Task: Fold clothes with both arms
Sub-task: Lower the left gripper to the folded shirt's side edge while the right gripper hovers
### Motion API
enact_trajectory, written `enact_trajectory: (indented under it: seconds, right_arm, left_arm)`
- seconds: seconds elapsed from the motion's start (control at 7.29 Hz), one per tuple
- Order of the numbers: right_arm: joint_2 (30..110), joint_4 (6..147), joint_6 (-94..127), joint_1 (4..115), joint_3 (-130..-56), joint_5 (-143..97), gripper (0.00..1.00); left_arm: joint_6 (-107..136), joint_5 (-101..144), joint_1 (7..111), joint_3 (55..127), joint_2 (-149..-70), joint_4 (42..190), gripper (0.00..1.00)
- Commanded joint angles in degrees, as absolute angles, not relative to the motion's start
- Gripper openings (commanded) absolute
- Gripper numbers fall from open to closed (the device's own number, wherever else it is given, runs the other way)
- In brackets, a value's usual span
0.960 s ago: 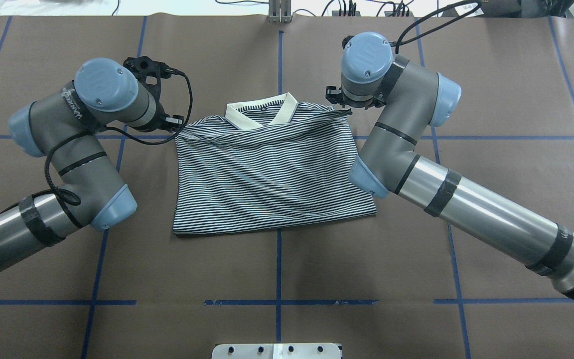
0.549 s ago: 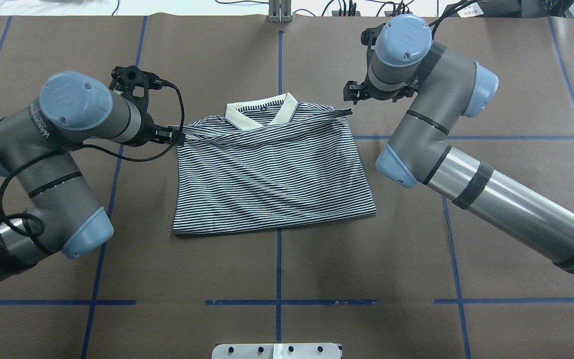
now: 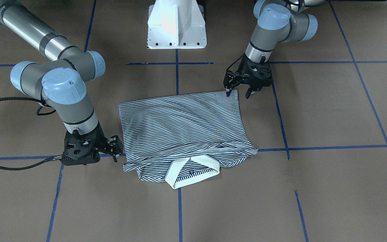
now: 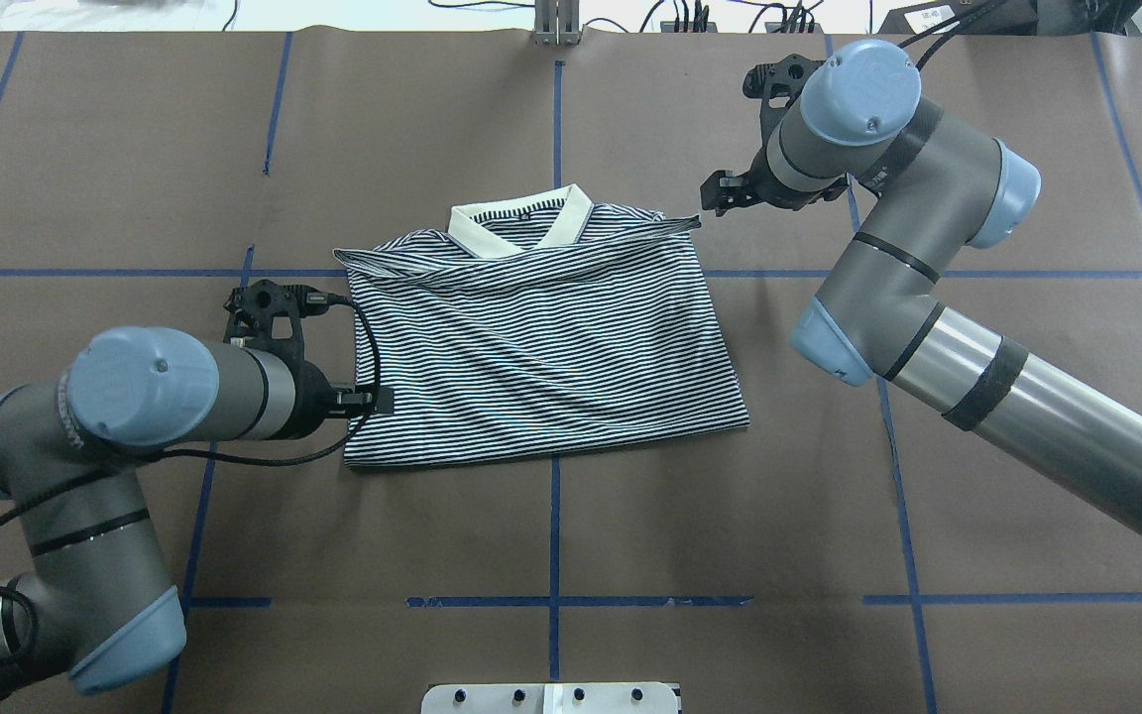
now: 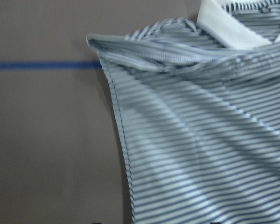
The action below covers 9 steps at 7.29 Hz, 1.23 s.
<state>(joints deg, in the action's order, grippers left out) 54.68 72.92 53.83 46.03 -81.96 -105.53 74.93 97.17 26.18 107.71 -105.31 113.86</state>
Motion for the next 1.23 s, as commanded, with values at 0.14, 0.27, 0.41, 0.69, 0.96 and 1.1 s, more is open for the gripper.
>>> enact_trajectory:
  seconds: [0.14,0.27,0.41,0.69,0.96,1.1]
  right_arm:
    - [54.8,72.7,53.9,46.1,-82.1,-105.6,1.00]
    - [54.8,72.7,54.1,46.1,-82.1,-105.5,1.00]
    - [54.8,72.7,54.2,46.1,-82.1,-105.5,1.00]
    - [54.8,72.7,54.2,46.1,-82.1,-105.5,1.00]
    - [54.8,72.7,54.1,46.1,-82.1,-105.5,1.00]
    - [54.8,72.8,54.1,46.1,-82.0,-105.5,1.00]
  left_arm:
    - [79.5,94.6,22.5,107.3,-104.2,114.1,0.59]
    - [79.5,94.6,22.5,107.1,-104.2,113.9,0.59]
    - [79.5,94.7,22.4,107.1,-103.2,113.8,0.59]
    - [79.4,94.6,22.1,106.8,-103.1,113.7,0.59]
    - [79.4,94.6,22.0,106.7,-103.4,113.8,0.29]
    - [79.2,94.7,22.0,106.6,-103.5,113.8,0.08]
